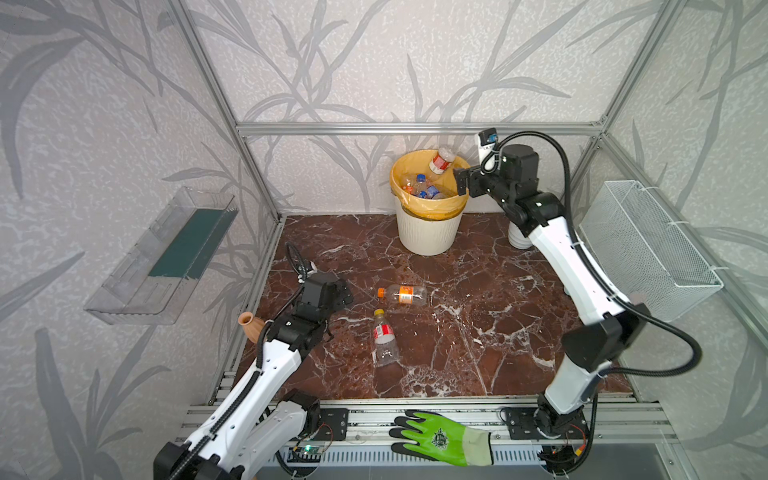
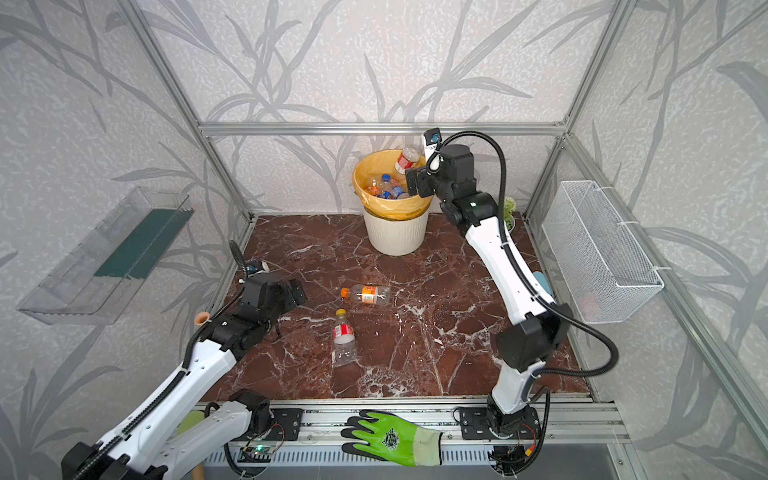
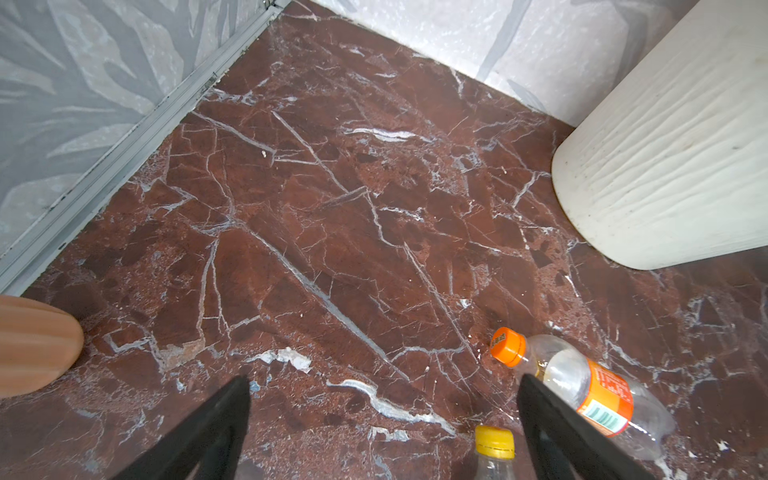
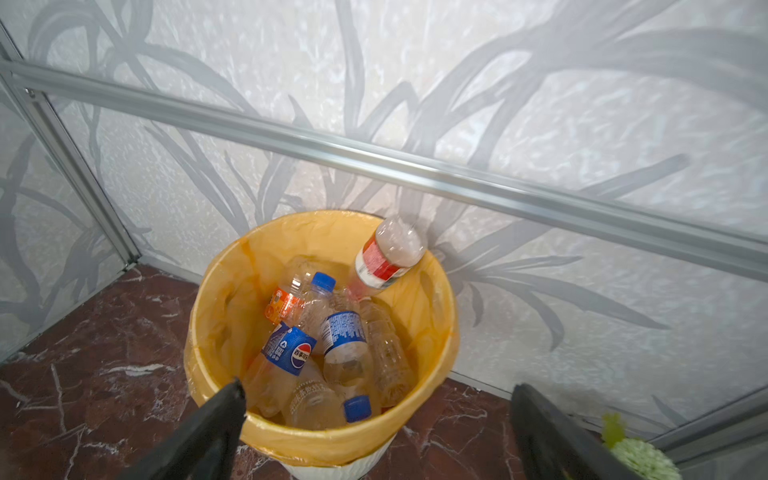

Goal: Throw the plastic bottles in the bin
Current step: 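Open the right gripper over the bin to drop the bottle, then move the left gripper to the yellow-cap red-label bottle while the right gripper draws back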

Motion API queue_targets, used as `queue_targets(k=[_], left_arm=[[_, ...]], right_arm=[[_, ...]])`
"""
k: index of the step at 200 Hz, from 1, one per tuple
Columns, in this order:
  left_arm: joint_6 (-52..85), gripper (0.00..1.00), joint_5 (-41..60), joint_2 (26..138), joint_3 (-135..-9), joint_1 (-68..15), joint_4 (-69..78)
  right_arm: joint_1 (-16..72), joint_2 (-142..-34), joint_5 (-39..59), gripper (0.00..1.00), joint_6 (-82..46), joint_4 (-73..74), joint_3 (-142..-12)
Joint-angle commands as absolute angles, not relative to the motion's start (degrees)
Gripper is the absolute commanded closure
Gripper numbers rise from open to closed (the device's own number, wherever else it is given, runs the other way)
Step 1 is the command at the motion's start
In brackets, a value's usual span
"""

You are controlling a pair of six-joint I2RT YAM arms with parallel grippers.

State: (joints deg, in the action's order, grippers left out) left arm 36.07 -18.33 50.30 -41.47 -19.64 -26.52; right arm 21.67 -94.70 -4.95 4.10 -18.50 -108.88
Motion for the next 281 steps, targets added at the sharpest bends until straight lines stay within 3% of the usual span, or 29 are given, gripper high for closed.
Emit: queue_targets(k=[1, 71, 119, 222, 262, 281], left_arm=[[38.40, 0.01, -18.88, 48.49, -40.91, -21.31, -30.64], [44.93, 0.01, -13.82, 47.73, -38.16, -29.49, -35.65], [47.98, 0.05, -8.50, 50.22, -36.24, -35.41, -35.92], [44.40, 0.06, 2.06, 68.07, -38.53, -39.48, -28.39], [43.69, 0.10, 3.88, 74.78, -40.02, -39.43, -25.34], [43.00, 0.20, 4.94, 77.80, -41.12, -39.41, -24.34]], right_arm=[[21.36, -85.35, -6.66, 0.01, 3.50, -9.09, -98.15], [18.90, -63.07, -11.80, 0.01, -3.58, -1.98, -62.92], [17.98, -54.77, -14.04, 0.01, -10.93, -2.55, -46.38], [17.40, -51.53, -14.40, 0.01, -17.08, -2.92, -39.42], [17.40, -50.93, -14.31, 0.01, -17.75, -3.10, -38.48], [17.38, -50.71, -14.59, 0.01, -17.59, -3.58, -38.36]])
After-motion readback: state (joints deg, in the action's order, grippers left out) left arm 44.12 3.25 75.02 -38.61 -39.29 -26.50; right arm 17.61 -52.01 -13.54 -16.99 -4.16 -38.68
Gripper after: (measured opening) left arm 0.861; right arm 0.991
